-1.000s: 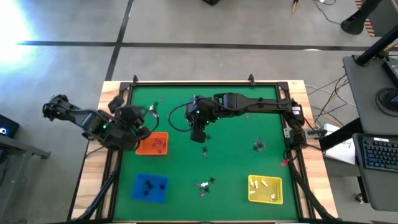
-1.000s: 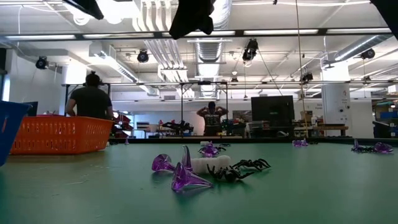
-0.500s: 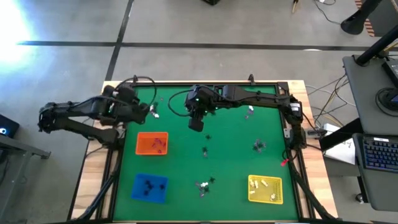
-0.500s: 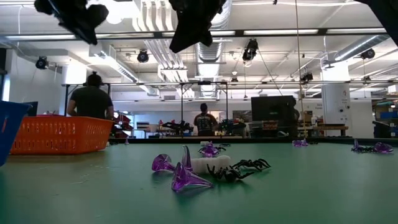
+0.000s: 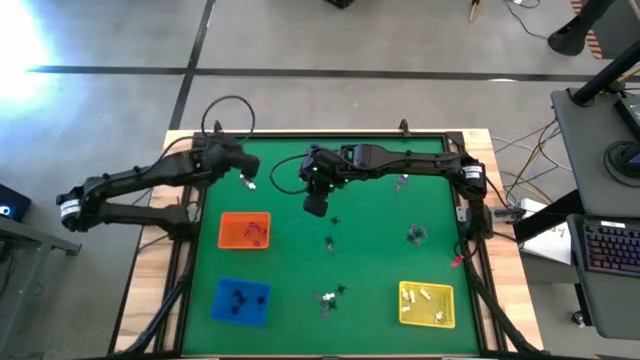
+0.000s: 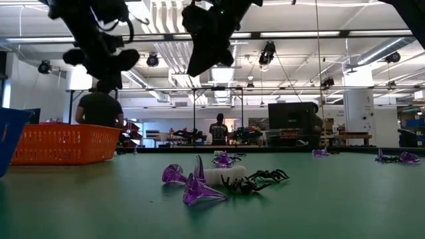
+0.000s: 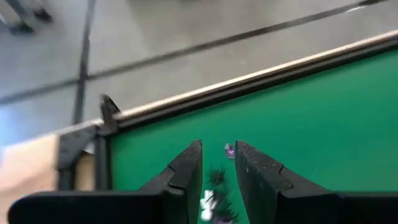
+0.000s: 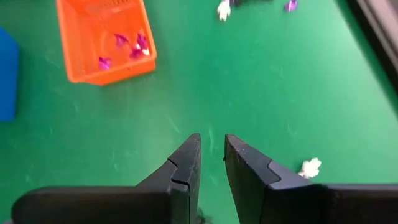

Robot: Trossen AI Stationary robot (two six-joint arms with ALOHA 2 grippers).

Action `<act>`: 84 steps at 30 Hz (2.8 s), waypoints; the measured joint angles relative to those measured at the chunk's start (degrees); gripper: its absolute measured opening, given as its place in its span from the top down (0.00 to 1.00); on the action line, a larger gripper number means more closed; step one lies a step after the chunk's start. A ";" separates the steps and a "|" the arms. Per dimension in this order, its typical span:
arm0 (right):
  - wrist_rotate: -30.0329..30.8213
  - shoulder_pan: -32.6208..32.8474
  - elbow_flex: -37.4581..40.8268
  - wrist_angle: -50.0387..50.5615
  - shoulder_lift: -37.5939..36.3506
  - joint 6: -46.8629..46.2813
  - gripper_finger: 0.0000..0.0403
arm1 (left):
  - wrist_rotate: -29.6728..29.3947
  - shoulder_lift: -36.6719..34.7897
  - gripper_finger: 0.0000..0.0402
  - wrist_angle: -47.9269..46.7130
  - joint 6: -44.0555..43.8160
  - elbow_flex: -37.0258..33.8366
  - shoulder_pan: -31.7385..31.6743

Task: Sort Halloween decoration
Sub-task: Put the violet witch hat toy into the orange bin

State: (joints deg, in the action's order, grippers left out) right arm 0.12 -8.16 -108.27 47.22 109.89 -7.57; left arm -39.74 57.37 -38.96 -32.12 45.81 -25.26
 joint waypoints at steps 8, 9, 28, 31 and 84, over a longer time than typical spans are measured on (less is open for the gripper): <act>-0.04 0.00 4.26 -0.95 0.00 -2.47 0.84 | 11.38 3.34 0.81 10.00 4.60 -0.70 -13.02; -0.04 0.02 4.55 -1.45 0.00 -2.95 0.84 | 13.85 4.28 0.81 10.47 4.66 -0.04 -14.77; -0.10 0.27 4.90 -1.65 -0.04 -4.47 0.84 | 28.95 28.90 0.81 -0.40 7.43 18.35 -23.38; -0.09 0.67 4.90 -1.51 -0.04 -4.47 0.84 | 31.43 30.84 0.81 0.20 7.64 17.98 -23.38; -0.07 2.67 4.90 -0.74 -0.07 -5.51 0.84 | 33.29 45.31 0.81 3.79 3.35 16.29 -23.33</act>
State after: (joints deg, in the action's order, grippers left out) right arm 0.05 -5.50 -103.37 46.48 109.82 -13.08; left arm -6.45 102.67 -35.18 -28.77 62.11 -48.60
